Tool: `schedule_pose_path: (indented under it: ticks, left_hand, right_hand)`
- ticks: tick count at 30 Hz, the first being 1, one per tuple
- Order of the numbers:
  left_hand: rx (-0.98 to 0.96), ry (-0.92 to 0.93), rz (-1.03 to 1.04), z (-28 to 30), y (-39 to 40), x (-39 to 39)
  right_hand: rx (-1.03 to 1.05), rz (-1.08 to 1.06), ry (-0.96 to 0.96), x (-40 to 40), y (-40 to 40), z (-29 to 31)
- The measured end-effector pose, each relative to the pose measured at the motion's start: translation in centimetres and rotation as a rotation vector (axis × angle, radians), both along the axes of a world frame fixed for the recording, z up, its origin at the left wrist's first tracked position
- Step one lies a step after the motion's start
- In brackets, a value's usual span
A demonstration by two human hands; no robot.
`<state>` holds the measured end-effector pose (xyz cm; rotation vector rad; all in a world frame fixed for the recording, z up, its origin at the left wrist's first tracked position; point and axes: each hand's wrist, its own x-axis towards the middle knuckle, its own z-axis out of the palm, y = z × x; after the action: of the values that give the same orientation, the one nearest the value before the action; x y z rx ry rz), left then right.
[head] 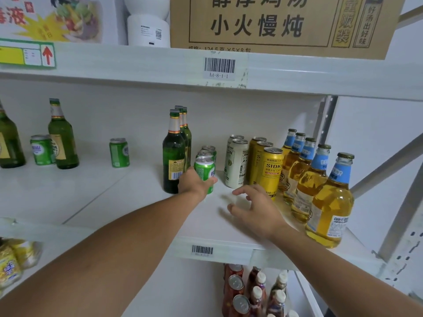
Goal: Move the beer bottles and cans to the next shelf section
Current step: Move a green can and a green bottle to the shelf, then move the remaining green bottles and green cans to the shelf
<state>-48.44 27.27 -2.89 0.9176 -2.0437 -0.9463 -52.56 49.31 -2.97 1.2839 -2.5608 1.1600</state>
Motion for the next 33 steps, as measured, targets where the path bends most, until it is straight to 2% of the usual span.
schedule_pose_path:
  ticks: [5,8,15,19,28,33]
  left_hand:
    - [0.009,-0.039,-0.042,-0.3,0.2,1.5]
    - [-0.037,-0.001,-0.095,-0.9,0.3,3.6]
    - [-0.149,-0.049,-0.18,0.0,-0.9,11.8]
    - [-0.235,-0.19,-0.083,1.1,-2.4,17.4]
    - [-0.228,-0.375,0.193,3.1,-4.5,32.1]
    - [-0.223,-0.392,0.268,3.3,-6.0,38.2]
  right_hand:
    - [0.007,0.004,-0.008,0.4,0.6,0.9]
    - [0.005,0.016,-0.006,0.6,0.7,1.3]
    - [0.01,0.102,0.012,1.8,-1.8,1.2]
    - [0.017,0.215,0.007,3.1,-4.6,1.1]
    - [-0.056,0.504,-0.018,9.0,-12.8,1.2]
    - [-0.052,0.588,-0.041,14.0,-16.6,1.3]
